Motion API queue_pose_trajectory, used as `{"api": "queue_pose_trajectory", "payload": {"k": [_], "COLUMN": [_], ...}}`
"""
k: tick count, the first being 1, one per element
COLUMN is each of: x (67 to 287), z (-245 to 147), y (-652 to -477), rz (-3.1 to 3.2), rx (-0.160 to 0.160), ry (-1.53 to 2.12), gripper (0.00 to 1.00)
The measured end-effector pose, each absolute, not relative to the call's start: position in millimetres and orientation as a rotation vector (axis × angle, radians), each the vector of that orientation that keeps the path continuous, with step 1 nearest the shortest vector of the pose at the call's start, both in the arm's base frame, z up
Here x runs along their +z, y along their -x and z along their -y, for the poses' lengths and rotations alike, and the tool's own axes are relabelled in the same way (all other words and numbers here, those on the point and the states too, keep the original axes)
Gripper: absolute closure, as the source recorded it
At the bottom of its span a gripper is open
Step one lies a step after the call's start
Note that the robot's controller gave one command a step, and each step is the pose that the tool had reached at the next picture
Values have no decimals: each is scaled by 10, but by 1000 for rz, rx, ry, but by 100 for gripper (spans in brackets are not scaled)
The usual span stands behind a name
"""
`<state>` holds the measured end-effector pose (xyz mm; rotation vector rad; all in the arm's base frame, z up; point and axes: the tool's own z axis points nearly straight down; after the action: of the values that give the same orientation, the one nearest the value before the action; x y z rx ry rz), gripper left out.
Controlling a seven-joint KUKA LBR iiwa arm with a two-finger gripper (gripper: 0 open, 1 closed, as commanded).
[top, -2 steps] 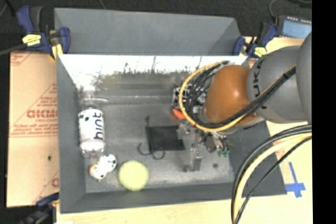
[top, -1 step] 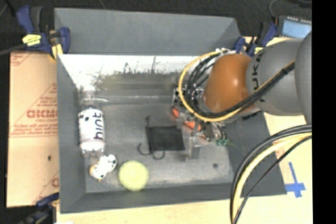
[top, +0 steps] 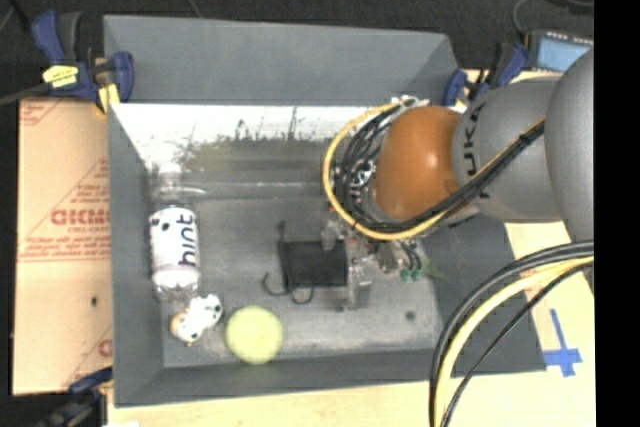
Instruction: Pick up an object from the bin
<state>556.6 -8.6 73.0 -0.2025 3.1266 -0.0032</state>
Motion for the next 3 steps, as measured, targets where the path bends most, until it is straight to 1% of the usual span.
{"api": "queue_pose_trajectory", "payload": {"k": [1, 2, 3], "x": [705, 706, 1170], "z": [-158, -158, -199], "y": [-5163, -5163, -5126], "rz": [-3106, -3106, -3115], "rx": [-2, -2, -2], "ry": [332, 333, 310], "gripper": [100, 100, 100]}}
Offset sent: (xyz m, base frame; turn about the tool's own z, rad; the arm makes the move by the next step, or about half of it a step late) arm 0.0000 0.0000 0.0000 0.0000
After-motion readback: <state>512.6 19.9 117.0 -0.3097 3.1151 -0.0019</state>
